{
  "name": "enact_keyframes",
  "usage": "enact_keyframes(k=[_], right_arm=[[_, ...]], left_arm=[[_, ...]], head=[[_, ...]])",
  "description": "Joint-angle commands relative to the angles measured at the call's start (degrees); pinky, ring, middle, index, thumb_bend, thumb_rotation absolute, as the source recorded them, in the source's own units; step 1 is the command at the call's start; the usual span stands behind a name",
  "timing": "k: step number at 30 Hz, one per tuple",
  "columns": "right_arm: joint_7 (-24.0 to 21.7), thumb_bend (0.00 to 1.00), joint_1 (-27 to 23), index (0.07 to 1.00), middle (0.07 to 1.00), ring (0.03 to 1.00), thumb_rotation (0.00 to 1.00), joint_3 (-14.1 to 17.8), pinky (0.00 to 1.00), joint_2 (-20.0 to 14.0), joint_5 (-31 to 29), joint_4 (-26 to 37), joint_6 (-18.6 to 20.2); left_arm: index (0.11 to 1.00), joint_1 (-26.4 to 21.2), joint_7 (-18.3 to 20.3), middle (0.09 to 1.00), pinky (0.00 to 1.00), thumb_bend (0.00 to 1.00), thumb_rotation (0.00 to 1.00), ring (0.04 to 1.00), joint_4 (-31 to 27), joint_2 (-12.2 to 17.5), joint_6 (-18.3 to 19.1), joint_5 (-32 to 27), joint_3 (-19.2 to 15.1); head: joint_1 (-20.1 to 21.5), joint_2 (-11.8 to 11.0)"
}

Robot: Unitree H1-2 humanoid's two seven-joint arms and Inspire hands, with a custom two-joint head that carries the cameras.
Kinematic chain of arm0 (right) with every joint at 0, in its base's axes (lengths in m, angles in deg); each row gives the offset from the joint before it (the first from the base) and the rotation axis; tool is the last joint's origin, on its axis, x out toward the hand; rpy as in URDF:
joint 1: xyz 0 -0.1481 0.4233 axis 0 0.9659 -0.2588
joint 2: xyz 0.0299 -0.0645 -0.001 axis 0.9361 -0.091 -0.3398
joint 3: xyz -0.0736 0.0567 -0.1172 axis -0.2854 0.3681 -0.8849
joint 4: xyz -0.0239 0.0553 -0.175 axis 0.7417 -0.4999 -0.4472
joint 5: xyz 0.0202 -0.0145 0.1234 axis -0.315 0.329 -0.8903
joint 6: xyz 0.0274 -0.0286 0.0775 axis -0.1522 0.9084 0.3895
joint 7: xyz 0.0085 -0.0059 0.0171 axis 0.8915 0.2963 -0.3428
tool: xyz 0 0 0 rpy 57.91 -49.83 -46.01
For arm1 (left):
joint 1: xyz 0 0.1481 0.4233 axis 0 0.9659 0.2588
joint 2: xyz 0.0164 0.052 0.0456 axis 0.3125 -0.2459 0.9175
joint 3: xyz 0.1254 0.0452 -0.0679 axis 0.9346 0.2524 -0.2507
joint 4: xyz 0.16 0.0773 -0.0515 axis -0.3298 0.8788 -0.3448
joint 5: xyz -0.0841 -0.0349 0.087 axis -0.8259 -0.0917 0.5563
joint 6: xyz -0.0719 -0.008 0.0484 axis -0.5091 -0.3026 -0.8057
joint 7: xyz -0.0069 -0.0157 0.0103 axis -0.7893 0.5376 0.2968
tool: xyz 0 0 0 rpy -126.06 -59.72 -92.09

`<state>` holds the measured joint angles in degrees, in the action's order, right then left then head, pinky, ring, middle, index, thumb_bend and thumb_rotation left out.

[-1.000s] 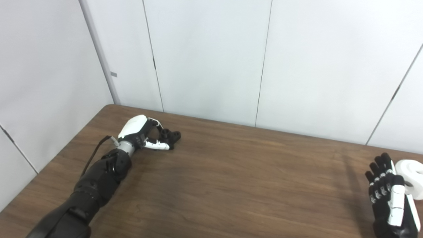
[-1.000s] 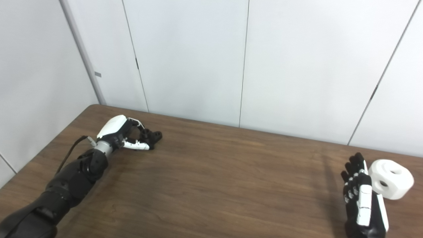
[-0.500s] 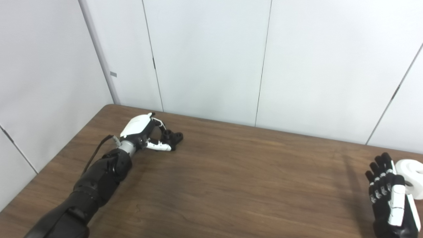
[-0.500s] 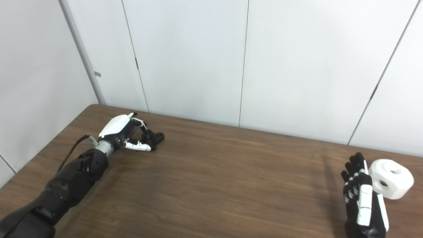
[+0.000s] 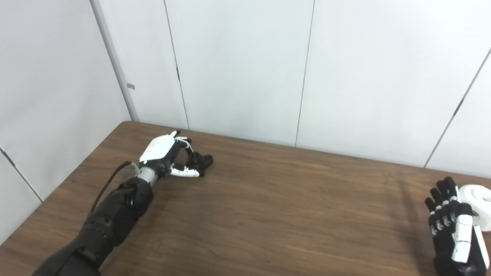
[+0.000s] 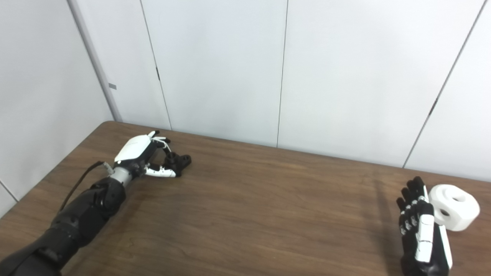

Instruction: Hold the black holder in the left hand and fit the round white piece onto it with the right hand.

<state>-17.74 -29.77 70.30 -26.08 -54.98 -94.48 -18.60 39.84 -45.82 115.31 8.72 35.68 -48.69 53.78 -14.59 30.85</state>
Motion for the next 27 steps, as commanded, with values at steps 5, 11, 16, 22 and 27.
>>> enact_keyframes(k=[5, 11, 16, 22, 27], right_arm=[[0.4, 0.44, 2.4, 0.984, 1.000, 1.000, 1.00, -0.2, 1.00, 0.9, -0.1, 1.7, 0.1], [0.7, 0.46, 2.7, 0.984, 1.000, 1.000, 1.00, -0.8, 1.00, 1.4, 0.6, 3.1, 0.8], [0.6, 0.46, 2.9, 0.971, 0.990, 0.994, 1.00, -1.2, 0.99, 1.6, 1.2, 3.8, 0.5], [0.6, 0.44, 3.0, 0.959, 0.983, 0.985, 1.00, -1.6, 0.98, 1.9, 2.0, 3.6, -0.1], [1.3, 0.46, 3.1, 0.955, 0.975, 0.974, 1.00, -1.9, 0.96, 2.4, 3.3, 3.7, 0.3]], left_arm=[[0.482, 2.2, 2.7, 0.881, 1.00, 0.52, 0.06, 1.000, -5.5, -1.5, 0.6, -0.1, 0.5], [0.482, 4.6, 3.9, 0.873, 1.00, 0.52, 0.05, 1.000, -11.2, -4.3, 0.5, 0.3, 1.2], [0.481, 7.0, 5.4, 0.873, 1.00, 0.52, 0.05, 1.000, -18.6, -7.2, 1.5, 1.2, 2.0], [0.482, 8.6, 7.7, 0.875, 1.00, 0.52, 0.05, 1.000, -24.1, -9.6, 2.0, 2.5, 3.5], [0.482, 9.3, 8.7, 0.872, 1.00, 0.52, 0.05, 1.000, -26.3, -11.4, 0.7, 2.7, 4.8]], head=[[1.2, -0.1], [3.2, -0.1], [5.2, 0.1], [7.9, 0.2], [10.2, 0.4]])
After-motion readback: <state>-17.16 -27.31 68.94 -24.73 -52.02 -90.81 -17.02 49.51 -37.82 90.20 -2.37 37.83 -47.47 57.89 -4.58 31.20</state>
